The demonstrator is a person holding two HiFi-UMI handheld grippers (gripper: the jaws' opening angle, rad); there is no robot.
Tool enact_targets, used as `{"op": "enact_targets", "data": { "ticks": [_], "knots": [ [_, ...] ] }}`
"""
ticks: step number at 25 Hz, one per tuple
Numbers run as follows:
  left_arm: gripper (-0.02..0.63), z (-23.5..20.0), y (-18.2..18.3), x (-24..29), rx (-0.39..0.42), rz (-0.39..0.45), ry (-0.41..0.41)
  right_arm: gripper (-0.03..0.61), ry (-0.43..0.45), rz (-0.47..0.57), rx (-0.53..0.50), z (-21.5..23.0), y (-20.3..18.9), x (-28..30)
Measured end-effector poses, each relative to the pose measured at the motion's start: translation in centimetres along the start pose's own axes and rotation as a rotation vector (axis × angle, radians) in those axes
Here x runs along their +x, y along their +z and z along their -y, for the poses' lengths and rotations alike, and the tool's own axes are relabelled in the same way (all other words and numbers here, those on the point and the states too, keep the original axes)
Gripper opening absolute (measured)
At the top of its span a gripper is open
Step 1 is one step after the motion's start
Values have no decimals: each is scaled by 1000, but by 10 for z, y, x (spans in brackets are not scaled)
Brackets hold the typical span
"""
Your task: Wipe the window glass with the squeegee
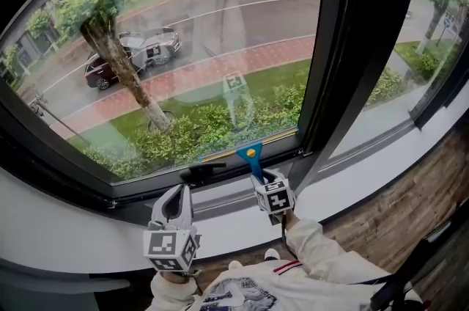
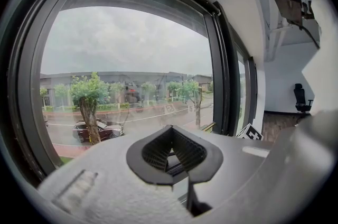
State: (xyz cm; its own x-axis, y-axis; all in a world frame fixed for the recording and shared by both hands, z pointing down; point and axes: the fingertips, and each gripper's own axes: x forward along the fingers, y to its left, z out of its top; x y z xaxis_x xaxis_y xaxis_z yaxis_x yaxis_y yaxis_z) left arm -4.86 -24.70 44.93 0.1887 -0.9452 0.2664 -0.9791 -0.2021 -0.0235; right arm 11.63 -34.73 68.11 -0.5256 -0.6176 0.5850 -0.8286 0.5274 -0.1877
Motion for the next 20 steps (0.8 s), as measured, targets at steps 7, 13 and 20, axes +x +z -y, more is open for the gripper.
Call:
{"op": "enact_targets", "data": {
  "ticks": [7, 13, 20],
  "knots": [
    [0, -1, -1, 1, -9, -7, 16, 133, 6, -20, 0, 0, -7, -1],
    [0, 6, -3, 3, -12, -9, 24, 133, 16, -16, 7, 0, -10, -1],
    [0, 17, -5, 4, -14, -17, 33, 133, 1, 27, 0, -6, -4, -19]
  ]
}}
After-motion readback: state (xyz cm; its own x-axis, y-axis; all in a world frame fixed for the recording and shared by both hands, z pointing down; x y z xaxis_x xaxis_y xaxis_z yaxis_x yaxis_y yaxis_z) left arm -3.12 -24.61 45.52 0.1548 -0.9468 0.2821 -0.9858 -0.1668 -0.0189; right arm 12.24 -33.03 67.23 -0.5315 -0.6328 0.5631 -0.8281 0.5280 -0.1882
